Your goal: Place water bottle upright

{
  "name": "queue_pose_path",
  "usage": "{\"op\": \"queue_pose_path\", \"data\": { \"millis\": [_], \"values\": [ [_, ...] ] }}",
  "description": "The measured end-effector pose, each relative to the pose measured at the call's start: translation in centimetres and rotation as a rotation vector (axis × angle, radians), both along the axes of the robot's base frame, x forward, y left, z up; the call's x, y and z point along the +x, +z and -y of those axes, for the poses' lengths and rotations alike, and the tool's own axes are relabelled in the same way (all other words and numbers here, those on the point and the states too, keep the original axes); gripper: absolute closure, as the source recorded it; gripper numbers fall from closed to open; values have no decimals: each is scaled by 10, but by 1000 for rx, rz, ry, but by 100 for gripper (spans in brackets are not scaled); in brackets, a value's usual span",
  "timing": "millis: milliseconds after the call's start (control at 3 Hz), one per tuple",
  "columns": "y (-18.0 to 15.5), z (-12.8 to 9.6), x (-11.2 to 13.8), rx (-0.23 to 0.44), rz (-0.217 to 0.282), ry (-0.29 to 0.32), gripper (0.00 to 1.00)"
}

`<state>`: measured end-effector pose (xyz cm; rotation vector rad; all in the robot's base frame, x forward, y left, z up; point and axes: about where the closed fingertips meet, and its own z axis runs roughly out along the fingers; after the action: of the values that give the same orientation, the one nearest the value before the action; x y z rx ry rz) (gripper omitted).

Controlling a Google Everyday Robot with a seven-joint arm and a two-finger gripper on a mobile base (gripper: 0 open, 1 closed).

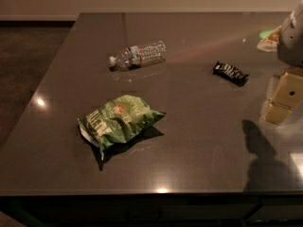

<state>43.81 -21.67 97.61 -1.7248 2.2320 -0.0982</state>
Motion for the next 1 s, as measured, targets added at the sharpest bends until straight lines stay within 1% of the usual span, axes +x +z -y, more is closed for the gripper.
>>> {"op": "queue_pose_path", "data": {
  "millis": [333,667,1000],
  "values": [
    [0,0,0,0,0,0,0],
    [0,-12,11,12,0,37,0],
    [-4,-46,50,55,-12,125,0]
  ]
}}
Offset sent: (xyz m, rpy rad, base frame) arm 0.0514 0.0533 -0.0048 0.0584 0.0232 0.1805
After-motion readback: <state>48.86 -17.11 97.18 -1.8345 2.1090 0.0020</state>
